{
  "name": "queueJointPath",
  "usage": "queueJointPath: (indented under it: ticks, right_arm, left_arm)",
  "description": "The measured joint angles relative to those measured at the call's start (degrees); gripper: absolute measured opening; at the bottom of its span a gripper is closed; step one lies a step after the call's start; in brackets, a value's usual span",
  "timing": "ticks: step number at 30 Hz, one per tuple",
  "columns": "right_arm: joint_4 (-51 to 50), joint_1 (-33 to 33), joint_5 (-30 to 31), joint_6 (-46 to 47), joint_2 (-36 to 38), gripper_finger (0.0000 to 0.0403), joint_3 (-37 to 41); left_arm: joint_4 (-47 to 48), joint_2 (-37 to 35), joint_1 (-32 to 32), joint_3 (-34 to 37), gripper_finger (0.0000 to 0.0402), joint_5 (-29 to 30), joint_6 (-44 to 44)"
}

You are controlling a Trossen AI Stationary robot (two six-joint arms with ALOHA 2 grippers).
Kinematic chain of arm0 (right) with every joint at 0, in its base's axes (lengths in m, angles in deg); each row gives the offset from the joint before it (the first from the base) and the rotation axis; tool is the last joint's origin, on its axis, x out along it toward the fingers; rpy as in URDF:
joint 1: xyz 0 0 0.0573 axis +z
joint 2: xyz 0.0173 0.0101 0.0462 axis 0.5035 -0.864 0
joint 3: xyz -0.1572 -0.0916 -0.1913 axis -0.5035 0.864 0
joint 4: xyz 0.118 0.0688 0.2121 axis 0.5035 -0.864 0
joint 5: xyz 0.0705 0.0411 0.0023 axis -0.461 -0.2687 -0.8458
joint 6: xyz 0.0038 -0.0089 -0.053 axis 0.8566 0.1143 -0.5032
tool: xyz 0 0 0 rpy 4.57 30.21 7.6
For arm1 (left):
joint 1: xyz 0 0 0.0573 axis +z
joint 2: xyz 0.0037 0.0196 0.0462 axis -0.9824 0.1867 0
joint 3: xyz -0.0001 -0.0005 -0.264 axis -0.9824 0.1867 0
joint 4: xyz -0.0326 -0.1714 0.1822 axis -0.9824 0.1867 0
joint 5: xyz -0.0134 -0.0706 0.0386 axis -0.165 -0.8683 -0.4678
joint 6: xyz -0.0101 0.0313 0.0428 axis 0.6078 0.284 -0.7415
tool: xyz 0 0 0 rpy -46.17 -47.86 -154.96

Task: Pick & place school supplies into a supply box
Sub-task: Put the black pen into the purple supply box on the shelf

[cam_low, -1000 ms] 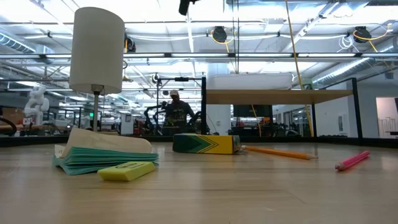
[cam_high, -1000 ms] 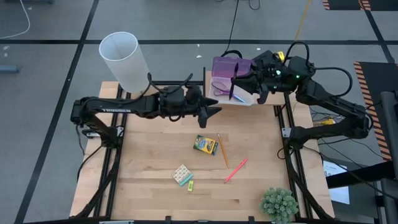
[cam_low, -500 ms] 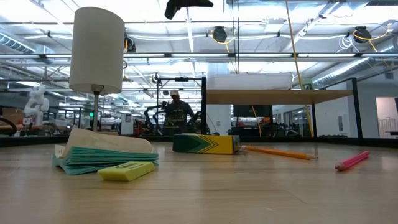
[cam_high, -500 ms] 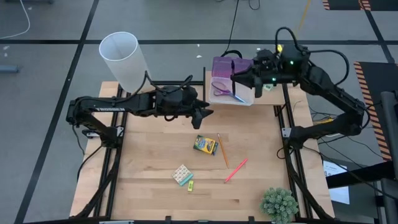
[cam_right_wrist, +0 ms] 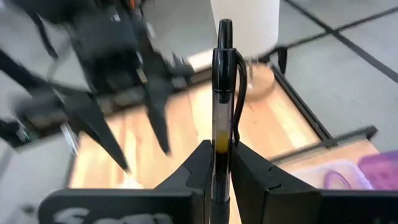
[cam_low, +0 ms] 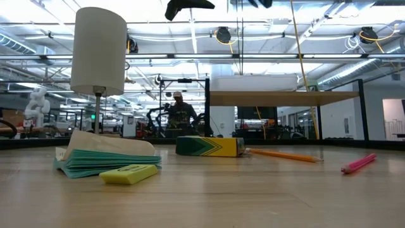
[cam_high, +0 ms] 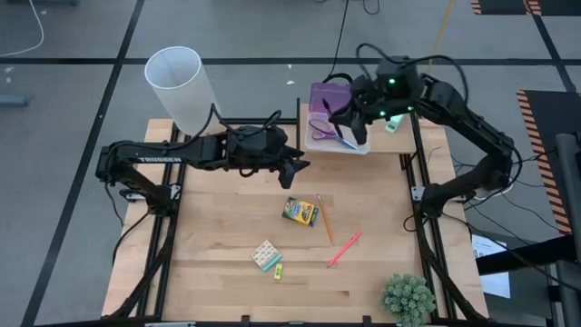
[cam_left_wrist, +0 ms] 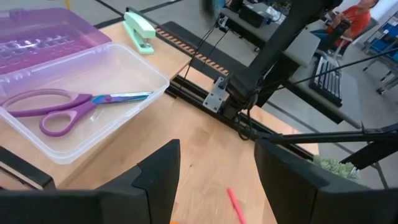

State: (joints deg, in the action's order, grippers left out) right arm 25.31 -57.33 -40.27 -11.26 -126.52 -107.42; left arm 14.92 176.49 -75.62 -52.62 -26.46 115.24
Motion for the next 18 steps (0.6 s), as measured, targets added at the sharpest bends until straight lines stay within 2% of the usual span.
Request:
queueJointPath:
  ticks: [9, 14, 18]
  right_arm:
    - [-8.9, -2.3, 6.1, -12.1, -5.6, 0.0038, 0.0]
    - [-9.7, -4.1, 6.2, -15.5, -8.1, 0.0038, 0.0]
    - [-10.6, -5.3, 9.6, -16.3, -9.7, 0.0038, 0.0]
  left_arm:
    - [0.0, 0.0, 0.0, 0.0, 0.0209, 0.0, 0.1]
    - [0.0, 0.0, 0.0, 0.0, 0.0209, 0.0, 0.1]
    - [-0.1, 0.0, 0.0, 0.0, 0.0209, 0.0, 0.0]
